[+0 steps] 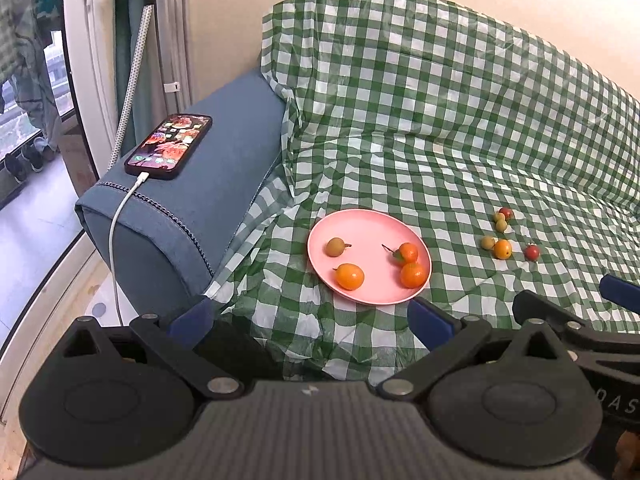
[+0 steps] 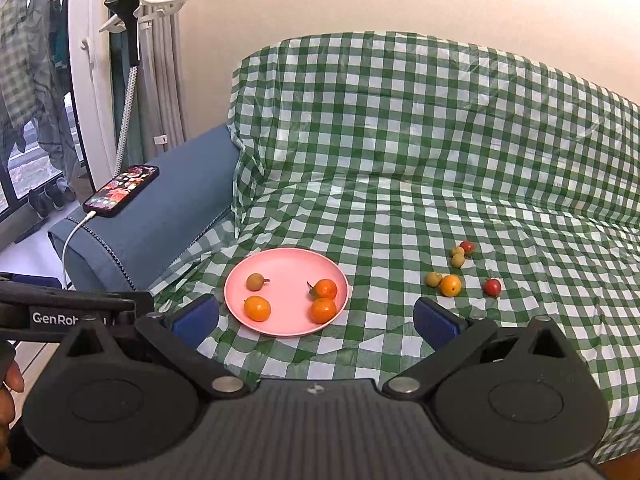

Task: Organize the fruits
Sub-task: 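Raise both tools away from the plate, then lower the right tool to an orange mandarin while the left lowers to a yellow fruit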

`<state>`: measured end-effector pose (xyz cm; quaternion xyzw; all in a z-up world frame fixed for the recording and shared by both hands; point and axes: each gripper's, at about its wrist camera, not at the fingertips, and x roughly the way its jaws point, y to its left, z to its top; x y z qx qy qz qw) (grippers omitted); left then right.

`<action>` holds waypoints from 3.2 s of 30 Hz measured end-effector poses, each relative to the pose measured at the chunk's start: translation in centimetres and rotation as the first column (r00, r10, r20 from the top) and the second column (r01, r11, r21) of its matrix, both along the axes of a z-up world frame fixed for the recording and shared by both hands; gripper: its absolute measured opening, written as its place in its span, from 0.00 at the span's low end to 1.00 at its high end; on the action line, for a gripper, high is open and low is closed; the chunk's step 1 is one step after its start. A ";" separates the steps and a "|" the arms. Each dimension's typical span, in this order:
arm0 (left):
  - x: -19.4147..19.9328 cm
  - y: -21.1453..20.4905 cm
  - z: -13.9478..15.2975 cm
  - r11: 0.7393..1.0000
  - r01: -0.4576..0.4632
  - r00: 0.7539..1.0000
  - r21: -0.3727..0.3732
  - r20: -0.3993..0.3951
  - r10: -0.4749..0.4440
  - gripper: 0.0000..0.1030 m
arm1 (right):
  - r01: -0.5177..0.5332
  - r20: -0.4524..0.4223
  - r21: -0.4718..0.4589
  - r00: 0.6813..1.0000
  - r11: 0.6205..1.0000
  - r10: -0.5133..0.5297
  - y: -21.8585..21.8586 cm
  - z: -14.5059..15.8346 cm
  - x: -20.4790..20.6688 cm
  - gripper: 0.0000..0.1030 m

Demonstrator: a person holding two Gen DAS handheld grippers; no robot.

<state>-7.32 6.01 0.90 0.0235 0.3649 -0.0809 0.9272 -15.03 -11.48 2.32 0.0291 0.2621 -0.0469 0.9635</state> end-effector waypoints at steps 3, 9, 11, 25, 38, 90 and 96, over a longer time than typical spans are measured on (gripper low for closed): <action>0.2 0.0 -0.1 1.000 0.000 1.000 -0.003 -0.003 0.000 1.00 | 0.003 -0.007 0.001 1.000 1.000 -0.003 0.1 -0.2 0.3 0.99; 0.8 -0.3 -0.1 1.000 0.000 1.000 -0.002 -0.006 0.000 1.00 | 0.019 -0.006 -0.010 1.000 1.000 -0.019 0.1 -0.4 0.9 0.99; 0.9 -0.7 0.0 1.000 0.007 1.000 0.013 -0.010 -0.007 1.00 | 0.024 0.014 -0.007 1.000 1.000 -0.024 0.0 -0.3 0.8 0.99; 1.0 -1.0 -0.5 0.999 0.015 1.000 0.036 -0.021 -0.014 1.00 | 0.032 0.005 0.019 0.999 0.999 -0.032 -0.5 -0.9 0.8 0.99; 3.0 -3.8 -2.0 0.991 0.055 0.995 0.122 -0.086 -0.045 1.00 | 0.056 -0.005 0.076 0.998 0.996 -0.055 -2.6 -2.4 2.1 0.99; 31.0 -32.4 -15.7 0.907 0.360 0.896 0.219 -0.351 -0.271 1.00 | 0.274 -0.197 0.040 0.945 0.961 -0.261 -24.2 -20.9 26.1 0.38; 30.7 -36.7 -17.9 0.873 0.458 0.847 0.166 -0.380 -0.372 1.00 | 0.444 -0.249 0.047 0.873 0.895 -0.420 -27.2 -20.6 23.6 0.38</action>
